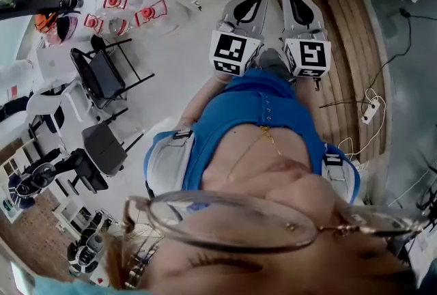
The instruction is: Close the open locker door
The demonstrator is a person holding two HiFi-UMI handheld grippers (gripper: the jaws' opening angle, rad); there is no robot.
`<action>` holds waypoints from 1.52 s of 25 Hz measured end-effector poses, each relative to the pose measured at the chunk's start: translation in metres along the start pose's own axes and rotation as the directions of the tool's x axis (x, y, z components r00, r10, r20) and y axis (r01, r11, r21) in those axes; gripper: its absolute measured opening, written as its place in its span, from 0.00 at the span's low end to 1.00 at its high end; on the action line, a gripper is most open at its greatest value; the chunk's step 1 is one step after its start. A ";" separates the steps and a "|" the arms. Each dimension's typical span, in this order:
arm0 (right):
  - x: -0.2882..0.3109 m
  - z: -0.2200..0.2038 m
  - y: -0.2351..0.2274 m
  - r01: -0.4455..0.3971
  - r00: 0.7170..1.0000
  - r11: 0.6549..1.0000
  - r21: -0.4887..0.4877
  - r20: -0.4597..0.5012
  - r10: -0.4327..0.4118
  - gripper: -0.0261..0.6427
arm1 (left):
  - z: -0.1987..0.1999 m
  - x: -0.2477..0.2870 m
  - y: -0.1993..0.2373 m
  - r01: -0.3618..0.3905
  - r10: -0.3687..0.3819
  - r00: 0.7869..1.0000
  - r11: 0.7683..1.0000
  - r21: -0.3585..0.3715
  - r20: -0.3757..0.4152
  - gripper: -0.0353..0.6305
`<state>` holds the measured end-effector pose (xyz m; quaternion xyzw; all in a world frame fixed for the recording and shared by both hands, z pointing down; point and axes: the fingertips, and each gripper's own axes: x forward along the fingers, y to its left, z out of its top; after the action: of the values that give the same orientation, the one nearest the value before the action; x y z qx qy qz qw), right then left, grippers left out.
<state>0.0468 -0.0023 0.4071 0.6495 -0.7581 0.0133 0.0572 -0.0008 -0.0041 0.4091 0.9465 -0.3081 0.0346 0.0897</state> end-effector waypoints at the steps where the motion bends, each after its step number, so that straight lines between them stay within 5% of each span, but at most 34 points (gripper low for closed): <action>1: 0.001 0.000 -0.002 0.000 1.000 1.000 0.003 -0.001 0.000 0.04 | 0.000 0.002 0.002 -0.001 0.001 1.000 1.000 -0.003 0.001 0.05; 25: 0.064 0.029 -0.111 -0.235 0.971 0.972 0.004 0.051 0.234 0.04 | 0.027 0.123 0.021 -0.184 0.184 0.983 0.983 -0.024 0.012 0.05; 38: 0.069 0.052 -0.131 -0.519 0.848 0.853 -0.046 0.096 0.521 0.11 | 0.032 0.138 0.031 -0.354 0.354 0.935 0.935 -0.036 0.011 0.05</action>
<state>0.1624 -0.0956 0.3555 0.4192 -0.9076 -0.0128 0.0174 0.0928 -0.1140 0.3986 0.8742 -0.4747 0.0368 0.0952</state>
